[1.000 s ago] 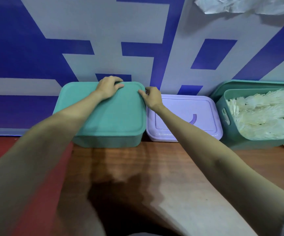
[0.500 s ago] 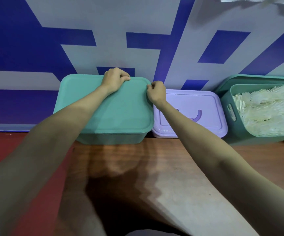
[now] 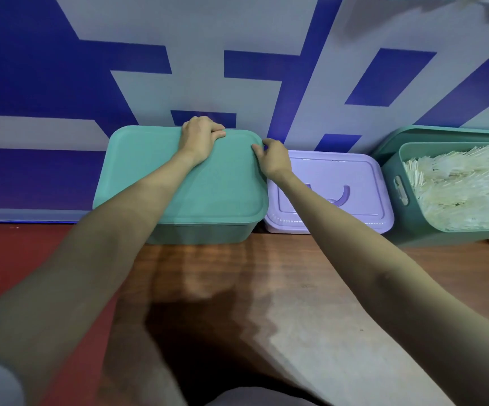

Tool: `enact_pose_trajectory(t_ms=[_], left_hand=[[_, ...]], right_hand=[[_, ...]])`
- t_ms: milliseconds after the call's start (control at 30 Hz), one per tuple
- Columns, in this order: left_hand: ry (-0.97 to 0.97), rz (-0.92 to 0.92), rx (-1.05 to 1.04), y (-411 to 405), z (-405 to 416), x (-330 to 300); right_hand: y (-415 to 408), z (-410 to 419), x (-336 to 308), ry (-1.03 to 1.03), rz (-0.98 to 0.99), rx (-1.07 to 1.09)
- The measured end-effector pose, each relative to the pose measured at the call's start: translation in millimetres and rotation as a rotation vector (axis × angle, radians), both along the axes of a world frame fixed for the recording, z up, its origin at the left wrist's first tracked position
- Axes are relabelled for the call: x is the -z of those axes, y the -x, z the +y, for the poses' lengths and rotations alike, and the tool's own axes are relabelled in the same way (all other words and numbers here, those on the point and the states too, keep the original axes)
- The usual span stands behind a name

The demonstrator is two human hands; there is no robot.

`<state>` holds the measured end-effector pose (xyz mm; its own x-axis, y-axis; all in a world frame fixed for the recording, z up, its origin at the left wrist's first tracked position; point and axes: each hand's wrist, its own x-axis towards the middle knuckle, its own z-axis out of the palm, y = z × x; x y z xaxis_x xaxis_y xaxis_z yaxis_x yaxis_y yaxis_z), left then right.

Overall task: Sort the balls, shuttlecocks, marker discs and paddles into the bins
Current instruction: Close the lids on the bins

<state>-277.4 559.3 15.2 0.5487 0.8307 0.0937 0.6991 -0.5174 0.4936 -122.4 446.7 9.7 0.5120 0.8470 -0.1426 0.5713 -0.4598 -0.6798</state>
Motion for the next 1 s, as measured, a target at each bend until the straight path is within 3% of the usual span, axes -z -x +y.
enact_pose_trajectory(t_ms=[200,267,400,567,1000], left_hand=[[-0.09,0.15,-0.188,-16.9,-14.2,-15.0],[-0.144,0.126,-0.2,-22.3,-31.6,-18.4],[-0.185,-0.008,-0.064,-41.2,-78.2,-19.8],[-0.118,-0.044,0.047,-85.2,-122.1,-28.8],[-0.078,0.009,0.208,-262.6,-239.3,-41.7]], right_hand=[[-2.7,-12.9,-7.1,0.06,-0.053,-0.104],[-5.9,-28.4,-8.1,0.015,-0.111,-0.137],[-32.2,-71.2,-11.2,-0.099,-0.334,-0.219],[-98.5,-131.8,-24.2,-0.054,-0.572,-0.207],[-308.2,-291.6,-46.0,0.051,-0.597,-0.063]])
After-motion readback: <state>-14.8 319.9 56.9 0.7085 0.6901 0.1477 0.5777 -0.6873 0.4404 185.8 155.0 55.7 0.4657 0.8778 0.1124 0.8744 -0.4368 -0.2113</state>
